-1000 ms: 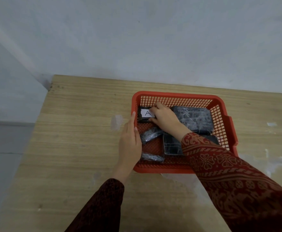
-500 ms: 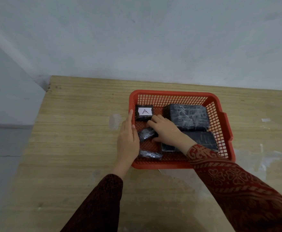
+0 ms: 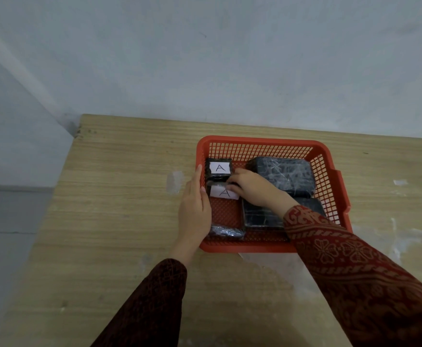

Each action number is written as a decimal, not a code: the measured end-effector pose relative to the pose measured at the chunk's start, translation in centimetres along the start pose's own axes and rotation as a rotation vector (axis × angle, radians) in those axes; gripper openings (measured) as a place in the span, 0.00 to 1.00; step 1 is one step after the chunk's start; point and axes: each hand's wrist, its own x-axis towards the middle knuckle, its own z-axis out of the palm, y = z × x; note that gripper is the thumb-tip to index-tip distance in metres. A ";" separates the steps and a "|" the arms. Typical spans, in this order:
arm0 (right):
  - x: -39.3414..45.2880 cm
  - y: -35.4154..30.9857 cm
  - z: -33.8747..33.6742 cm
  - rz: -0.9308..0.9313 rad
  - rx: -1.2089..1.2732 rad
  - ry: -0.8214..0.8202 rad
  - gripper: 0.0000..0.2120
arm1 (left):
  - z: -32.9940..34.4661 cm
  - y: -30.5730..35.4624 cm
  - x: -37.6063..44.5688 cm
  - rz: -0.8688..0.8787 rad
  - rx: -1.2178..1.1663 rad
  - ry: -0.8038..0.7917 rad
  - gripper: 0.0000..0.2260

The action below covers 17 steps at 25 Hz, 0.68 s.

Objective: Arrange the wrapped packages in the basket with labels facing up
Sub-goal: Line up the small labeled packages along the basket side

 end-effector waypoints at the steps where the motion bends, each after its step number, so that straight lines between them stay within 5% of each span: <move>1: 0.2 -0.2 0.2 0.028 -0.018 0.051 0.15 | 0.0 0.0 0.0 0.001 -0.005 -0.001 0.22; 11: -0.4 -1.1 2.2 -0.005 -0.263 0.192 0.21 | 0.1 -0.1 0.0 0.003 -0.004 -0.011 0.22; 17: -6.5 1.1 1.5 -0.133 -0.009 0.205 0.29 | -0.1 -0.2 -0.1 -0.009 -0.097 -0.031 0.21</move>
